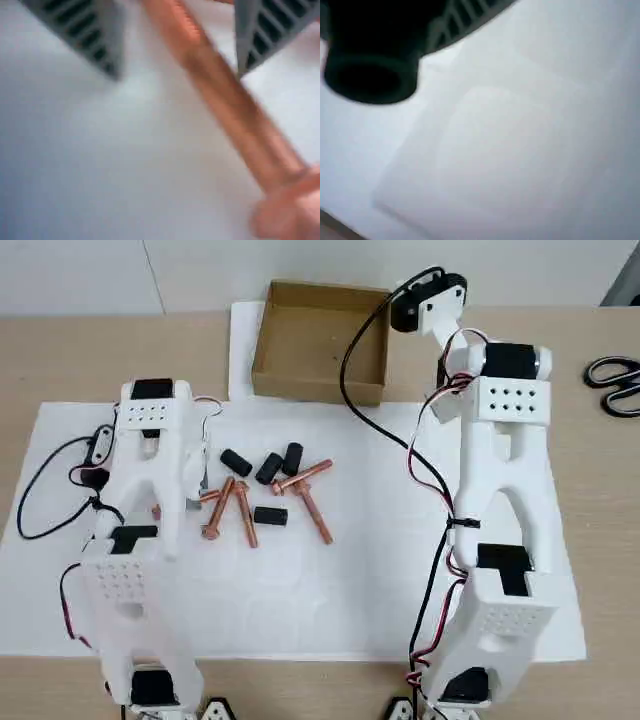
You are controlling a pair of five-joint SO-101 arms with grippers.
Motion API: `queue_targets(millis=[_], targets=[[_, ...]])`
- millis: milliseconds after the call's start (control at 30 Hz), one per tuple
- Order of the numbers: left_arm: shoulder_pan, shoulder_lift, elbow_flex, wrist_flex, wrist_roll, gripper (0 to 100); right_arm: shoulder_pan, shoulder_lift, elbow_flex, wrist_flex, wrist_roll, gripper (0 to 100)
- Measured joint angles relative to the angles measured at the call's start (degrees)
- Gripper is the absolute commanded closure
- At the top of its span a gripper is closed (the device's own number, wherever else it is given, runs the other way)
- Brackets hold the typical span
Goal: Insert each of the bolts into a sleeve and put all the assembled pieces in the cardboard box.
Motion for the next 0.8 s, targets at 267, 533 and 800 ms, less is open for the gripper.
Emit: queue_targets(millis=[267, 533, 800], targets=[[-0.1, 0.9, -0.6, -0.4, -7.7, 99, 0.0, 0.0, 0.0, 0.0, 0.0, 99.5], [-0.4, -12.9, 1.1, 0.2, -24.4, 99, 1.1, 0.0, 0.0, 0.1, 0.0, 99.5], [4.6, -35.9, 1.0, -4.9, -46.3, 99, 1.4, 0.0, 0.0, 2.4, 0.0, 99.5]])
